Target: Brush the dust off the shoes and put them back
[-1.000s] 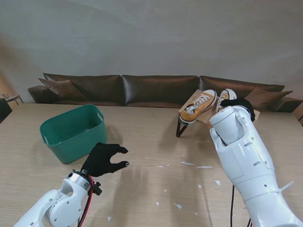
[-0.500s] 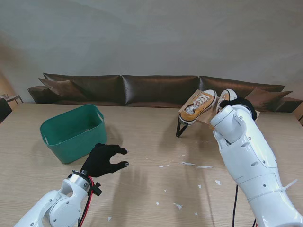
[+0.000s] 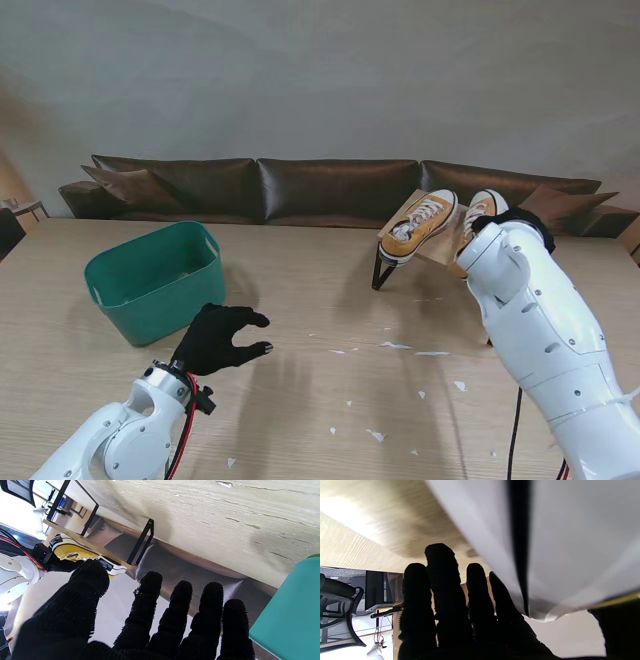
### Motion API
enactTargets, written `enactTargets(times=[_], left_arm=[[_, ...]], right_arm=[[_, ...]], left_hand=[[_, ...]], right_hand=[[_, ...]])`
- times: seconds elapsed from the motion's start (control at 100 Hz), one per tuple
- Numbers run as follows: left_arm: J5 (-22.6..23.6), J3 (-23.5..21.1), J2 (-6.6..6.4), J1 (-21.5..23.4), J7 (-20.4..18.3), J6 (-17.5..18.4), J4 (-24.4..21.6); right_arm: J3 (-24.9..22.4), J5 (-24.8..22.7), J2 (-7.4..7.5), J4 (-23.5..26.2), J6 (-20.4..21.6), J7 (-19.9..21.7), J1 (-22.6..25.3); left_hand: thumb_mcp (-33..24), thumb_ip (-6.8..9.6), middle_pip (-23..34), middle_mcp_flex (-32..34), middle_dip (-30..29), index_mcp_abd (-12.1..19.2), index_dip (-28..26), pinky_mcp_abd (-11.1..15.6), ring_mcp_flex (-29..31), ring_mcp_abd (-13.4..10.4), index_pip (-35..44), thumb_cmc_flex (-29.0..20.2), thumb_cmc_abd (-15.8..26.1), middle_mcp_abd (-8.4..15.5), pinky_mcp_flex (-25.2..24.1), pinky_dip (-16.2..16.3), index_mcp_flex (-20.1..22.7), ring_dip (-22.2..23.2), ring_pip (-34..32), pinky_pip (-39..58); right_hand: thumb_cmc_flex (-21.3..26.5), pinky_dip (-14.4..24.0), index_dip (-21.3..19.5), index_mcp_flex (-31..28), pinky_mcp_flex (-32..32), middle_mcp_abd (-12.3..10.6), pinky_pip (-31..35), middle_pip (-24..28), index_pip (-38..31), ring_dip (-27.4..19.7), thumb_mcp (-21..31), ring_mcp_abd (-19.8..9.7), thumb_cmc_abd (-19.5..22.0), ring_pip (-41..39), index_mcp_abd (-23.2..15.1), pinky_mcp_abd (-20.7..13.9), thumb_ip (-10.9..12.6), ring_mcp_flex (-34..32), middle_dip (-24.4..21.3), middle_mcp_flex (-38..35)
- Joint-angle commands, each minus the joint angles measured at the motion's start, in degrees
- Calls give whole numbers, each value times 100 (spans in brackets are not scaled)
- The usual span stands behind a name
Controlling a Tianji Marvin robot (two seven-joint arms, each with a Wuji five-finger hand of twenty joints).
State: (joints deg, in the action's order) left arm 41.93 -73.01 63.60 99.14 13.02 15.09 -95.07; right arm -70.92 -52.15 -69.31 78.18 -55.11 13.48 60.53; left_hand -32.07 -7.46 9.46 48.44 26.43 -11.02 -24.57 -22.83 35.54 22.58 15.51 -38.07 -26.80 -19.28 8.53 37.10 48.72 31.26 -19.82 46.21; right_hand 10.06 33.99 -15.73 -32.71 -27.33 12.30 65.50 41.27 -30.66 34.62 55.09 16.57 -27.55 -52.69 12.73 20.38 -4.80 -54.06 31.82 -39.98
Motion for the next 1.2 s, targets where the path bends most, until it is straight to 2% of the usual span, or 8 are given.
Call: enactTargets(times=[0.0,0.26,0.39,0.49,0.58,0.78,1.05,1.19], left_arm=[[-19,-1,34,9,-98,12,7],[-83,21,44,3,-97,-17,18],[-111,28,46,-2,-103,-21,28],[-127,30,48,-3,-108,-28,31],[-145,34,51,-1,-107,-40,30],[-168,37,51,4,-130,-62,26],[-212,53,52,-11,-156,-84,38],[-231,59,56,-16,-155,-92,42]], right_arm=[[-4,-14,19,23,-294,59,35],[-63,-379,71,152,-294,625,94],[-155,-669,70,216,-294,1140,116],[-300,-721,-52,200,-295,1151,154],[-362,-797,-84,205,-295,1352,165],[-454,-584,-110,228,-296,1409,207],[-607,116,-67,370,-296,1360,351],[-703,237,-126,367,-297,1353,400]], left_hand=[[96,206,33,79,100,-59,-36,-94,-133,113,40,-83,282,-75,-99,70,124,52,-106,-91],[140,213,27,90,114,-89,-53,-113,-143,151,54,-108,375,-88,-109,77,153,62,-105,-91],[172,219,24,93,120,-104,-60,-121,-147,158,58,-129,405,-90,-121,79,167,67,-105,-96],[196,225,20,92,124,-113,-65,-120,-148,154,59,-147,428,-103,-126,83,175,71,-105,-96],[211,229,17,94,127,-110,-66,-125,-156,169,54,-152,449,-106,-130,85,171,72,-101,-99],[244,237,7,90,130,-124,-68,-126,-167,172,47,-169,493,-110,-143,89,172,75,-95,-111],[279,244,0,91,132,-132,-69,-135,-182,192,41,-186,535,-135,-159,98,176,79,-91,-125],[301,250,-2,99,134,-137,-72,-140,-183,196,44,-196,568,-132,-171,102,194,82,-90,-137]], right_hand=[[6,141,70,177,1024,-124,-51,116,-124,80,-78,-70,65,-99,-38,-144,165,129,-81,121],[89,154,127,-37,971,-67,-29,115,-209,65,-71,-54,177,-81,-5,-152,182,67,-91,-21],[82,151,165,-63,951,-88,-19,91,-174,54,-82,-90,260,-57,-8,-181,175,58,-96,-40],[192,149,170,-165,931,-34,-8,95,-192,46,-8,-44,295,-39,29,-161,189,18,-94,-125],[151,144,182,-178,928,-35,-5,71,-175,37,8,-48,316,-15,13,-159,174,16,-101,-131],[171,132,185,-252,936,-40,-11,46,-168,26,16,-49,357,22,-4,-170,168,-3,-112,-188],[190,107,174,-316,998,-43,-60,-4,-131,11,-1,-40,408,103,-24,-178,158,57,-125,-167],[226,98,167,-332,1022,-27,-85,-46,-103,12,1,-18,423,127,4,-175,160,78,-142,-161]])
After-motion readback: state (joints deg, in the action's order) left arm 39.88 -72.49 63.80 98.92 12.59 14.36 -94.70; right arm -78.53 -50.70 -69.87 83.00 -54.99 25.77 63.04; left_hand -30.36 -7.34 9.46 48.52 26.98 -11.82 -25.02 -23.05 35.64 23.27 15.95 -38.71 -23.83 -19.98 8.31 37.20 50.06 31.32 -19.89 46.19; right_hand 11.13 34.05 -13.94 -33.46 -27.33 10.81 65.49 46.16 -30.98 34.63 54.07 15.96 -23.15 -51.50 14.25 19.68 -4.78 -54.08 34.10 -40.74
